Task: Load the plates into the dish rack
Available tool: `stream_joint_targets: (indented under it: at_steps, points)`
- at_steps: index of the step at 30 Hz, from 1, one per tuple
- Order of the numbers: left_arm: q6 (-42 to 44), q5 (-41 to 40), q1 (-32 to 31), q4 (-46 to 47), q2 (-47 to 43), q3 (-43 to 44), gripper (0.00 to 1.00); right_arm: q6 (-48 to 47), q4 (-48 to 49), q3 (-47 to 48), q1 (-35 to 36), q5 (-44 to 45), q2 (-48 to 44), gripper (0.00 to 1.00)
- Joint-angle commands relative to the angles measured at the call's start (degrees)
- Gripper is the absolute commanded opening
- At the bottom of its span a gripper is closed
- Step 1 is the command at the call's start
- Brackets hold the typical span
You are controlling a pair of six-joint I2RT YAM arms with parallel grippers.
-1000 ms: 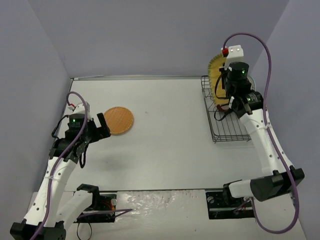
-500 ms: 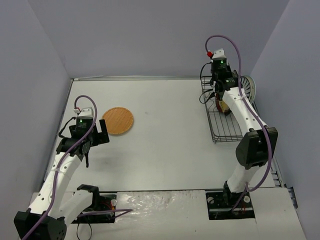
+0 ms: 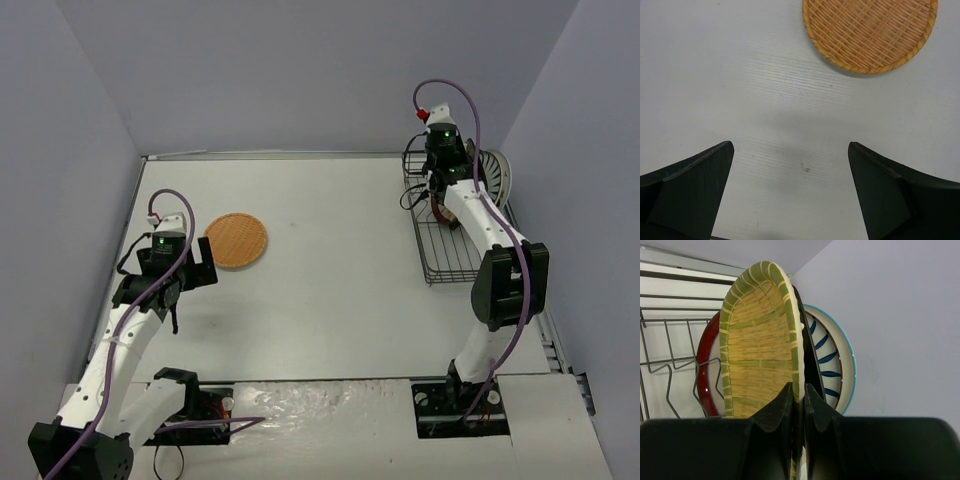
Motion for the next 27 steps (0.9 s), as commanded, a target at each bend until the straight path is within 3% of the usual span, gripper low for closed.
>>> stream_joint_targets:
  at_steps: [1,15,22,25,27]
  points:
    - [0.57,-1.38,0.51,2.37,-0.74,2.48,0.97,-0.15,10.98,-1.53,-0.35,0.19,0.66,0.0]
    - [0.43,-1.24,0.43,2.53,-1.35,2.39,0.97,2.55,13.61,-7.0,-0.93,-6.21,0.08,0.0]
    - [0.11,-0.76,0.45,2.61,-1.48,2.14,0.97,9.61,14.01,-11.31,-3.06,-10.03,-0.5,0.01]
    - [-0.42,0.17,0.51,2.78,-1.41,1.98,0.97,11.57,13.49,-12.97,-3.33,-10.73,-1.69,0.17]
    - [-0.92,1.03,0.51,2.69,-1.04,1.89,0.97,12.22,12.55,-13.19,-3.33,-10.74,-3.07,0.39]
